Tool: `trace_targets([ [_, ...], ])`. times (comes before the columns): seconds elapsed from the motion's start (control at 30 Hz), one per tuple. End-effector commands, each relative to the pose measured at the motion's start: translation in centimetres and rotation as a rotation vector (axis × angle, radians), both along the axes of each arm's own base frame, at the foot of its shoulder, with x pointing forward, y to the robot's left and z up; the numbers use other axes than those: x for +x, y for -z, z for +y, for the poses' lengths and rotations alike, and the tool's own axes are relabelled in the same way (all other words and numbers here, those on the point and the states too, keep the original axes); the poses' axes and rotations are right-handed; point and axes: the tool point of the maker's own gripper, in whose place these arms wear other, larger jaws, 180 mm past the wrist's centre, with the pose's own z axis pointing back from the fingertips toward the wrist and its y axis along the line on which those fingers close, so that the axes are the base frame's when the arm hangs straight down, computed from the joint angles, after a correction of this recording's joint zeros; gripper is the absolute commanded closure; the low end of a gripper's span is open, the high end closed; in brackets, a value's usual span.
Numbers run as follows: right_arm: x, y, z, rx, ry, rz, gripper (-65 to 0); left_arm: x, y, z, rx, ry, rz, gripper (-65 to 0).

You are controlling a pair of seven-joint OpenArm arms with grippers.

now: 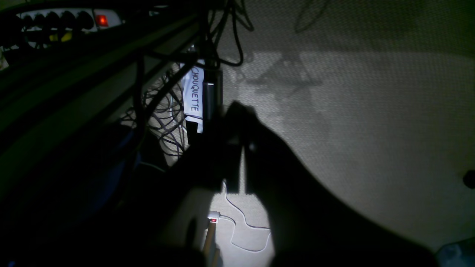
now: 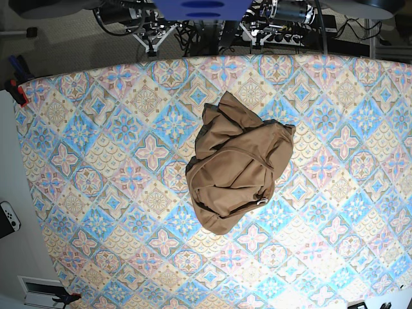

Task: Layout the t-shirt on the table in an organized manner, then fold the t-shirt properly

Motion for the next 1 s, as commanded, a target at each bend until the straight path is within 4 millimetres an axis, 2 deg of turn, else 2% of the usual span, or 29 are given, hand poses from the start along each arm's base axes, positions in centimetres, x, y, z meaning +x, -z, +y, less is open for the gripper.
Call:
trace_targets([
  [0.0,0.4,0.0,0.0,0.0,0.002,-0.014,-0.3,-0.2,0.0,-0.1,0.001,0.001,0.008,-0.2],
  [0.83,0.5,0.0,0.0,0.001,0.004,-0.015,-0.1,-0.4,0.0,-0.1,0.001,0.002,0.011,-0.1],
  [0.97,0.2,0.0,-0.3,-0.004,0.005,-0.015,0.0,-0.8,0.0,1.9,0.03,0.003,0.018,0.0],
])
